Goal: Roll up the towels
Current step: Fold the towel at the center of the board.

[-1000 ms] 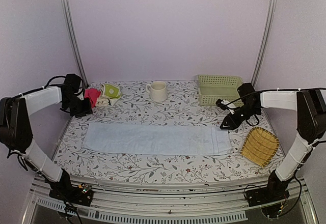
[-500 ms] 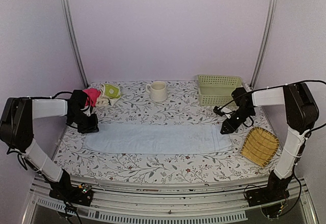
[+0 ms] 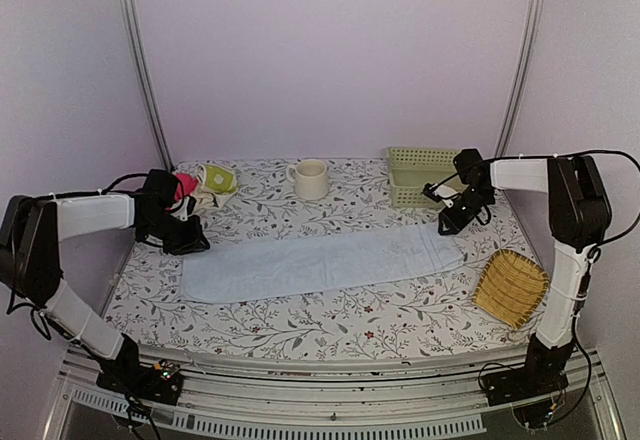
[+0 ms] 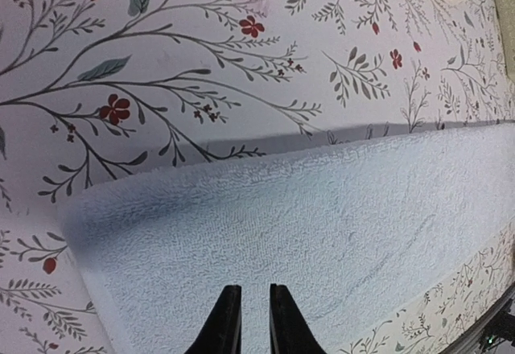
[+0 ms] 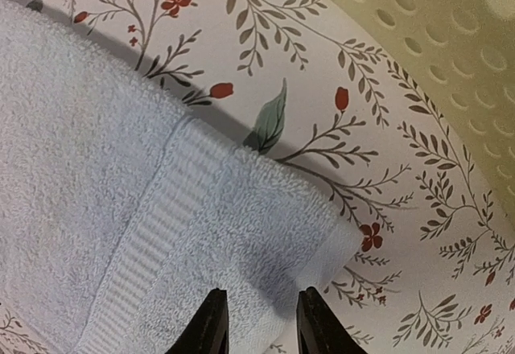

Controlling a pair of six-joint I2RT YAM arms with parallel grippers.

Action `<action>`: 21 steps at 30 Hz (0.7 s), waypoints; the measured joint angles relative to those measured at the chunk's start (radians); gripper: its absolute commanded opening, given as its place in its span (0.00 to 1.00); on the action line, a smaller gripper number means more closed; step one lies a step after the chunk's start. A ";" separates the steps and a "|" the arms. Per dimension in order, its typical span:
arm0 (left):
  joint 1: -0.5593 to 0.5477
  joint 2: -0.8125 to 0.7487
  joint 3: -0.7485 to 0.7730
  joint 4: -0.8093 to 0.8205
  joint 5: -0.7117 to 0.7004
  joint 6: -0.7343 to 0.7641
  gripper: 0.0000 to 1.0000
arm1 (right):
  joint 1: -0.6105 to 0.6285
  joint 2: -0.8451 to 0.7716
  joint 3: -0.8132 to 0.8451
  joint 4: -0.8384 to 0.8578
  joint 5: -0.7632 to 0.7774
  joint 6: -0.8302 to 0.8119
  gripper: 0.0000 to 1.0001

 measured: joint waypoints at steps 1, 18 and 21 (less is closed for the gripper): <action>-0.006 -0.002 0.001 0.001 0.001 0.000 0.16 | 0.000 -0.018 -0.014 -0.008 -0.011 0.006 0.34; -0.066 0.001 -0.008 0.026 0.012 -0.002 0.13 | -0.037 -0.119 -0.151 -0.047 -0.088 0.068 0.38; -0.068 0.016 -0.008 0.026 0.012 0.001 0.13 | -0.037 -0.093 -0.150 -0.043 -0.089 0.076 0.39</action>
